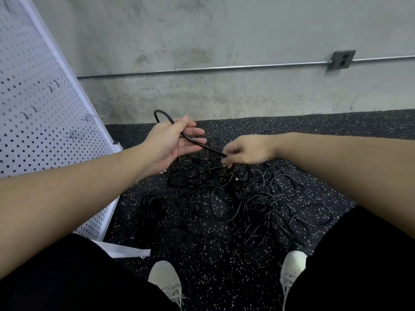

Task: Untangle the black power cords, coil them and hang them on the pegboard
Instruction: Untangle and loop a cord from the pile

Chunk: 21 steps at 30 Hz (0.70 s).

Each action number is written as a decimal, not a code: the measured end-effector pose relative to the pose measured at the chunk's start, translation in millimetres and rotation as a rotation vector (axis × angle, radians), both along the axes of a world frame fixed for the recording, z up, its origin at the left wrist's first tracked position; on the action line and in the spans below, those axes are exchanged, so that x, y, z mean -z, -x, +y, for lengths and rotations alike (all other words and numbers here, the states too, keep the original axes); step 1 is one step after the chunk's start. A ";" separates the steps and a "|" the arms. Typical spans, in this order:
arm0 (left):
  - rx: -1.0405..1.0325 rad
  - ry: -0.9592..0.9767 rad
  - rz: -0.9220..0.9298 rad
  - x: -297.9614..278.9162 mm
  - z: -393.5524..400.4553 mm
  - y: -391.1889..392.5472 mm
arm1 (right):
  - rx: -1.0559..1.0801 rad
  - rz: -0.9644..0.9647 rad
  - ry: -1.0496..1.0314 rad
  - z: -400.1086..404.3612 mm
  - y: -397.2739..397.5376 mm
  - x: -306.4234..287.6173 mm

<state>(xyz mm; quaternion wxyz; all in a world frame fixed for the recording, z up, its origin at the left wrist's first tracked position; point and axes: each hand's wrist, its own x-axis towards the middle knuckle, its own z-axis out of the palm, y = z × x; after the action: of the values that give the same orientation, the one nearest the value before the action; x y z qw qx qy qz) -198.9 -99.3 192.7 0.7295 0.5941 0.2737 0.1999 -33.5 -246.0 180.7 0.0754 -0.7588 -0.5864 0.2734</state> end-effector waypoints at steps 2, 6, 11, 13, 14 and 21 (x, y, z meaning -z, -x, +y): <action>-0.056 -0.003 -0.021 -1.8 3.8 0.8 | 0.012 -0.035 -0.074 1.3 0.7 -0.2; 0.041 -0.145 0.050 1.6 9.9 6.8 | 0.069 0.078 -0.204 8.6 6.9 -6.8; 0.492 -0.586 0.330 28.9 4.8 12.4 | 0.186 0.308 -0.399 22.1 23.1 -24.9; 0.617 -0.720 0.441 36.2 -4.3 8.2 | 0.239 0.456 -0.464 25.2 28.9 -30.0; 0.647 -0.775 0.462 38.6 -9.3 5.7 | 0.270 0.537 -0.495 26.6 31.1 -31.8; 0.749 -0.431 0.373 30.7 -26.2 -3.4 | 0.425 0.718 -0.589 28.1 26.7 -34.5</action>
<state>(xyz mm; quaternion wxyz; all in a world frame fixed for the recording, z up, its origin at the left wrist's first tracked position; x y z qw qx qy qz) -195.5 -125.5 161.9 0.5498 0.8156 0.1193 -0.1350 -60.2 -217.9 215.2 0.5366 -0.6662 -0.4083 0.3185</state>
